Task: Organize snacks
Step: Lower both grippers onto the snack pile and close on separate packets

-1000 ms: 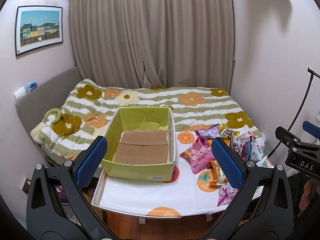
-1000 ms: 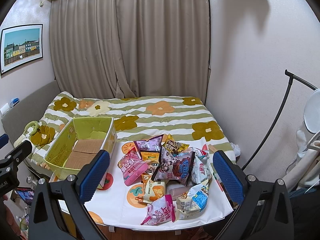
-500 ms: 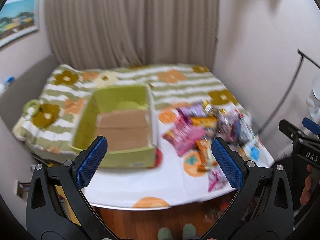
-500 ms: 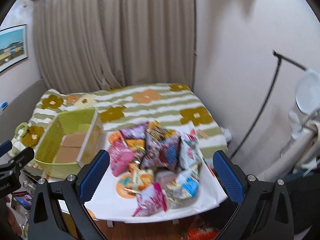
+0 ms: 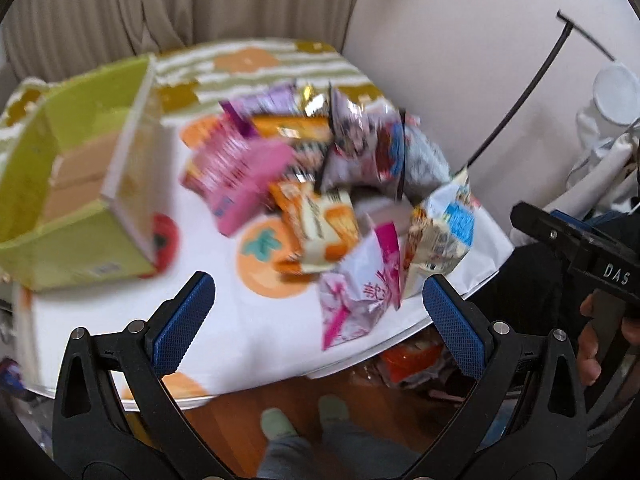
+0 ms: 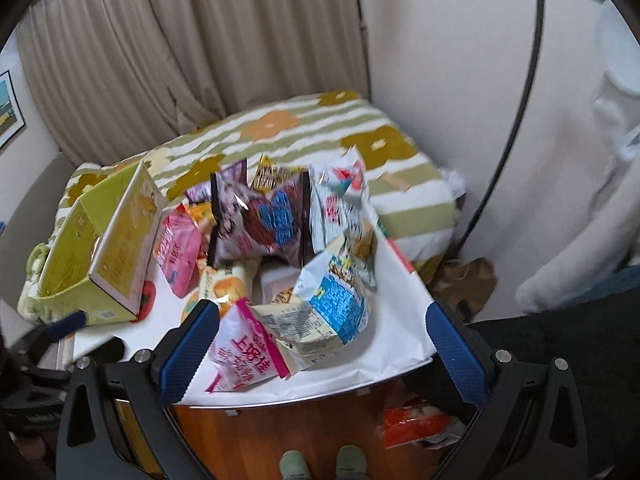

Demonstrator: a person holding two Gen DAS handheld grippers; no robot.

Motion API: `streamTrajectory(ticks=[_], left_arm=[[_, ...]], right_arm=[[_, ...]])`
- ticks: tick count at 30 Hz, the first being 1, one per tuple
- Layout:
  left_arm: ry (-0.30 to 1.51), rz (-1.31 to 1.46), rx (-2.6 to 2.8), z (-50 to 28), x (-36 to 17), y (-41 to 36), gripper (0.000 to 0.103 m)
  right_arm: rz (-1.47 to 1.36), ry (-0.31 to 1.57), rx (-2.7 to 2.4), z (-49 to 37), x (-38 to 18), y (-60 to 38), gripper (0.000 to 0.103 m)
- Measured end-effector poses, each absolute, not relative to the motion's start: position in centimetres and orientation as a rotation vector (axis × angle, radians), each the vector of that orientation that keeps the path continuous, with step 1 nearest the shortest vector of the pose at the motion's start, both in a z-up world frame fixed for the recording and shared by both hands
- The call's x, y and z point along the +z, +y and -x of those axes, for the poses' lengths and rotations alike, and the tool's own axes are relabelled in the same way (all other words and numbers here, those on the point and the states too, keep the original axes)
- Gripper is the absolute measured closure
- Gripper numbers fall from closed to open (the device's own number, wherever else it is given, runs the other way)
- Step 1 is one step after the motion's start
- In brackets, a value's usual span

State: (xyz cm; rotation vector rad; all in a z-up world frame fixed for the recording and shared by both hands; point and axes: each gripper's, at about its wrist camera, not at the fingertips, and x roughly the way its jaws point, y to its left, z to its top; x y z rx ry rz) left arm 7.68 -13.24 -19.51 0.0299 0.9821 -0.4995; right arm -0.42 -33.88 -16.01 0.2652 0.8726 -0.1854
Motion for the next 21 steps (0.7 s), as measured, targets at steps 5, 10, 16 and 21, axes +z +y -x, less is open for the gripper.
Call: streamTrajectory(ticks=[5, 10, 16, 21], left_arm=[[1.050, -0.012, -0.533, -8.3, -24.1, -15.7, 0.001], [1.058, -0.044, -0.524, -8.4, -26.9, -17.4, 0.006], [1.096, -0.053, -0.530, -9.2, -29.7, -18.8, 0.027], [1.109, -0.048, -0.544, -9.2, -30.9, -19.5, 0.041]], right_arm=[[-0.289, 0.917, -0.074, -1.7, -19.9, -35.4, 0.000], [-0.251, 0.956, 0.027, -3.5, -22.9, -35.0, 0.000], [-0.248, 0.996, 0.072, -4.9, -25.4, -34.8, 0.000], [-0.240, 1.006, 0.091, -5.8, -26.3, -34.9, 0.000]])
